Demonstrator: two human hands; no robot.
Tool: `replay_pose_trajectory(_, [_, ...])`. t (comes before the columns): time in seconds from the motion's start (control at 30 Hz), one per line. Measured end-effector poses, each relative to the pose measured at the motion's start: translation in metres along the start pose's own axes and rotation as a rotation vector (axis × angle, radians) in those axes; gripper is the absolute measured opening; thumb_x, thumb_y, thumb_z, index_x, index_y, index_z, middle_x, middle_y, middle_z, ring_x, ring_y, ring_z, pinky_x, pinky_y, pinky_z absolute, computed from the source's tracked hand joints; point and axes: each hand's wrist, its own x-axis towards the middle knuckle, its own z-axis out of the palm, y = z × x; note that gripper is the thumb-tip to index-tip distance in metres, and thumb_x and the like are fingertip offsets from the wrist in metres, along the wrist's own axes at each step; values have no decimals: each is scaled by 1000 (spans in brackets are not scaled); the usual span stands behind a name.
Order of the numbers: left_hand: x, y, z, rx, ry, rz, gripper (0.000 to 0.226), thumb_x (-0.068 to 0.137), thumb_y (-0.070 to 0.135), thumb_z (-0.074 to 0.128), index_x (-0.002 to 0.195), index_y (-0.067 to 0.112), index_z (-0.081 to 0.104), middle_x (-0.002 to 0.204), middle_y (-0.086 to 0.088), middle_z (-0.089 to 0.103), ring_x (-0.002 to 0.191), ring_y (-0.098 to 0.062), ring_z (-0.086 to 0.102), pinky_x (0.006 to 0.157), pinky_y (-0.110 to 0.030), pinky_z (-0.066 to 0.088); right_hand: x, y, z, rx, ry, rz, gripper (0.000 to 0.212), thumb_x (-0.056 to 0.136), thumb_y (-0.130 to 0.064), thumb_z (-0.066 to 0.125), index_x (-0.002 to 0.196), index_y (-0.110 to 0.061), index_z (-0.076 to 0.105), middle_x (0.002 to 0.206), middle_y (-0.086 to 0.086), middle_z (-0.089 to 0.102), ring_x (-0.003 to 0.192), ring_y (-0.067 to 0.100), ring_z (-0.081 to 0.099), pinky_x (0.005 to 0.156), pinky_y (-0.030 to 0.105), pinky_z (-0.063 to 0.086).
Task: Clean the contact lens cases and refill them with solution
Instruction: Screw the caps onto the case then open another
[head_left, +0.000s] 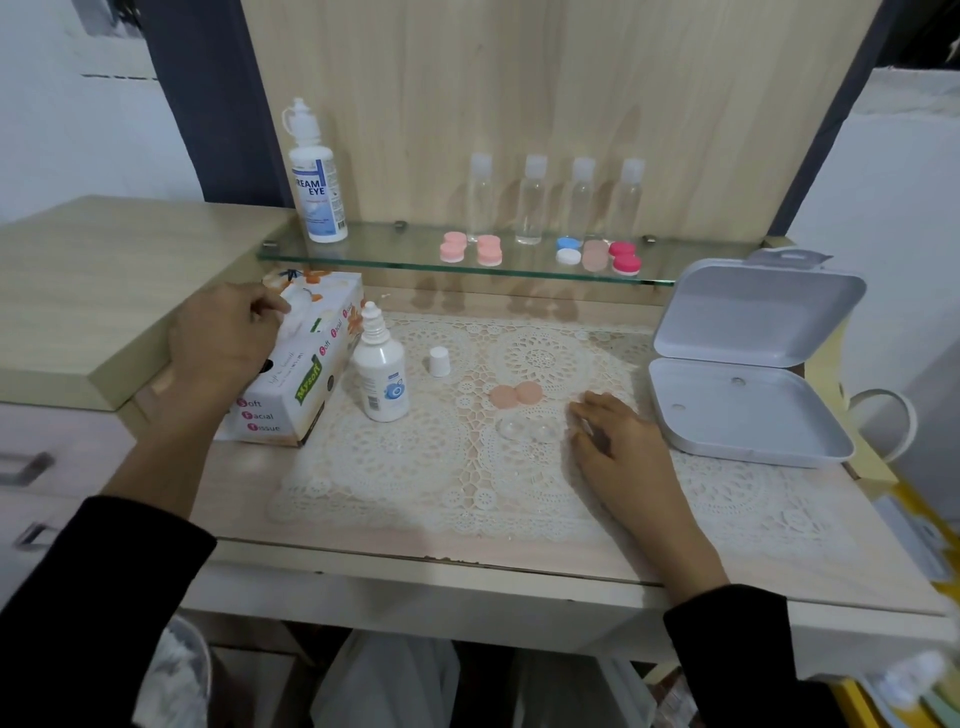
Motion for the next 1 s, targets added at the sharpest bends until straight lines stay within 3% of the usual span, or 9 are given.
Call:
replay_pose_trajectory(0.17, [1, -3, -1, -72, 124, 81, 22, 93, 16, 50, 104, 18, 69, 105, -12, 62, 97, -32, 56, 80, -40, 43, 0, -1, 0, 0, 5, 1, 35, 93, -11, 55, 127, -9, 62, 143, 7, 51, 136, 19, 41, 110, 24, 26])
replay_pose_trajectory(0.4, [-5, 1, -8, -316, 222, 90, 28, 97, 8, 41, 106, 13, 67, 108, -2, 49, 106, -18, 47, 88, -3, 26, 0, -2, -2, 1, 2, 2, 35, 92, -10, 55, 126, -7, 63, 142, 8, 52, 135, 18, 42, 108, 22, 26])
replay_pose_trajectory(0.5, [-5, 0, -11, -407, 179, -3, 31, 95, 7, 41, 102, 19, 68, 113, 4, 49, 105, -16, 51, 93, -16, 36, 0, -2, -2, 1, 5, -5, 34, 92, -10, 56, 125, -7, 63, 141, 8, 53, 135, 19, 43, 108, 21, 25])
replay_pose_trajectory(0.6, [-4, 0, -19, -483, -1, -98, 25, 95, 13, 48, 99, 27, 68, 125, 5, 57, 107, -17, 52, 94, -32, 40, -1, -1, -2, 1, 8, -9, 34, 92, -10, 56, 125, -6, 64, 140, 9, 53, 135, 19, 43, 108, 21, 26])
replay_pose_trajectory(0.7, [-2, 2, -29, -310, -203, -126, 27, 87, 16, 66, 112, 27, 66, 128, -8, 58, 110, -28, 53, 94, -35, 40, 0, 0, -1, 9, 11, -8, 34, 92, -10, 56, 125, -7, 64, 140, 9, 53, 135, 19, 43, 110, 25, 27])
replay_pose_trajectory(0.8, [-2, -2, -33, -126, -93, -16, 35, 83, 5, 67, 116, 15, 67, 120, -19, 62, 106, -35, 56, 98, -34, 38, 0, -1, -1, 17, 9, -10, 34, 92, -8, 56, 125, -7, 64, 140, 8, 53, 136, 19, 41, 110, 23, 26])
replay_pose_trajectory(0.87, [-2, -10, -33, -192, 48, 57, 30, 83, 6, 65, 110, 17, 69, 110, -16, 67, 88, -21, 61, 93, -34, 41, 0, -1, -1, 17, 7, -7, 35, 91, -8, 56, 125, -7, 64, 140, 8, 53, 136, 19, 41, 109, 22, 25])
replay_pose_trajectory(0.93, [0, -15, -34, -308, 154, 96, 26, 83, 13, 63, 104, 29, 68, 105, 12, 68, 81, 4, 53, 89, -36, 46, 0, -1, -1, 17, 6, -7, 34, 91, -9, 56, 125, -7, 64, 140, 8, 53, 136, 19, 41, 108, 20, 24])
replay_pose_trajectory(1.0, [2, -16, -35, -370, 235, 110, 22, 84, 23, 59, 104, 28, 69, 93, 27, 61, 82, 6, 51, 84, -40, 50, 0, -1, -1, 15, 6, -11, 35, 91, -9, 56, 125, -7, 64, 140, 9, 53, 136, 19, 42, 108, 19, 24])
